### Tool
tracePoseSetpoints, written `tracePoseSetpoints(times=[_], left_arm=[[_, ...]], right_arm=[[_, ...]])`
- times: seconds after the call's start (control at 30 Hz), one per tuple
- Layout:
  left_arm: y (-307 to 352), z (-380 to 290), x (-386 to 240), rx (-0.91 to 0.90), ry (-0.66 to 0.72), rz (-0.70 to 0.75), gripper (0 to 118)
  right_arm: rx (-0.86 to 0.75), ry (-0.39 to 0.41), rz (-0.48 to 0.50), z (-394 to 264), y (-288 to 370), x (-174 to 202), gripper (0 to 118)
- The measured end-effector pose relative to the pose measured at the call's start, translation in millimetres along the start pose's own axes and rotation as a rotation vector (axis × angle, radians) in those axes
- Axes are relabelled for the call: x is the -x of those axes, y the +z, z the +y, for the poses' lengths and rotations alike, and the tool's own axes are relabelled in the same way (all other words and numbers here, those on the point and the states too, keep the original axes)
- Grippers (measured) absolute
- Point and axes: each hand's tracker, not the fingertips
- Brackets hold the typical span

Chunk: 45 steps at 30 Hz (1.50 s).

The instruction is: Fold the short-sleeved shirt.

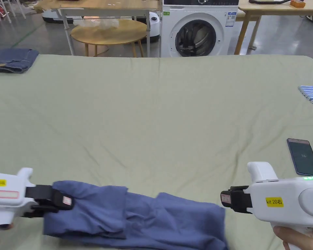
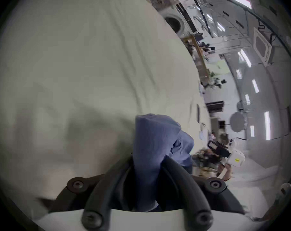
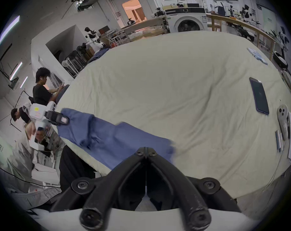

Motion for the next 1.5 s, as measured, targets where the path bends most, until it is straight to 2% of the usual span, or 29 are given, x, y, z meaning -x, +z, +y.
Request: tracePoseSetpoints(times=[0.07,0.17,0.27,0.47,0.57,0.77,0.87,0.9,0.93,0.97,1.0,1.03,1.07,1.1,1.17,1.2,1.27,1.33,1.37,1.4,1.5], left_arm=[[33,22,21,-0.03,0.003,0.107,5],[61,27,6,-0.051,-0.036,0.257,5],[55,14,-42,-0.047,-0.089,0.276,5],[-29,-3,-118,0.026,-0.177,0.236,5],[-89,-13,-156,0.148,-0.267,0.189,5],[-190,-26,-180,0.271,-0.361,0.238,5],[-215,-37,-183,0.287,-0.324,0.234,7],[-217,-37,-182,0.288,-0.293,0.227,14],[-217,-37,-180,0.289,-0.291,0.223,37],[-213,-36,-178,0.297,-0.292,0.203,37],[-209,-31,-174,0.328,-0.278,0.13,46],[-201,-31,-171,0.336,-0.252,0.085,64],[-194,-29,-171,0.348,-0.23,0.075,89],[-183,-28,-170,0.329,-0.231,0.097,97],[-158,-15,-166,0.229,-0.263,0.096,94],[-145,-11,-164,0.181,-0.282,0.08,84],[-127,-1,-160,0.118,-0.265,0.003,5],[-124,4,-152,0.058,-0.203,0.012,0],[-133,3,-153,0.072,-0.241,0.025,0],[-142,-10,-167,0.123,-0.283,0.046,0],[-182,-32,-166,0.237,-0.239,-0.037,0]], right_arm=[[0.003,0.005,0.008,1,-3,6,0],[0.012,0.014,0.019,1,-9,13,0],[0.023,0.016,0.032,0,-15,19,0],[0.039,0.041,0.042,-2,-15,23,0],[0.037,0.034,0.037,-3,-10,19,0],[0.03,0.0,0.017,-8,1,6,0],[0.026,-0.016,0.008,-12,5,-1,0],[0.025,-0.017,0.007,-12,7,-2,0],[0.024,-0.017,0.006,-12,8,-3,0],[0.023,-0.018,0.006,-14,10,-3,0],[0.02,-0.02,0.006,-14,11,-4,0],[0.018,-0.023,0.006,-13,11,-6,0],[0.016,-0.027,0.004,-13,11,-7,0],[0.011,-0.03,0.004,-12,11,-9,0],[0.006,-0.039,0.01,-11,10,-11,0],[0.003,-0.042,0.014,-11,9,-11,0],[0.007,-0.042,0.02,-11,6,-11,0],[0.014,-0.033,0.023,-11,5,-9,0],[0.018,-0.029,0.025,-10,5,-7,0],[0.019,-0.028,0.027,-10,5,-7,0],[0.016,-0.039,0.029,-11,6,-9,0]])
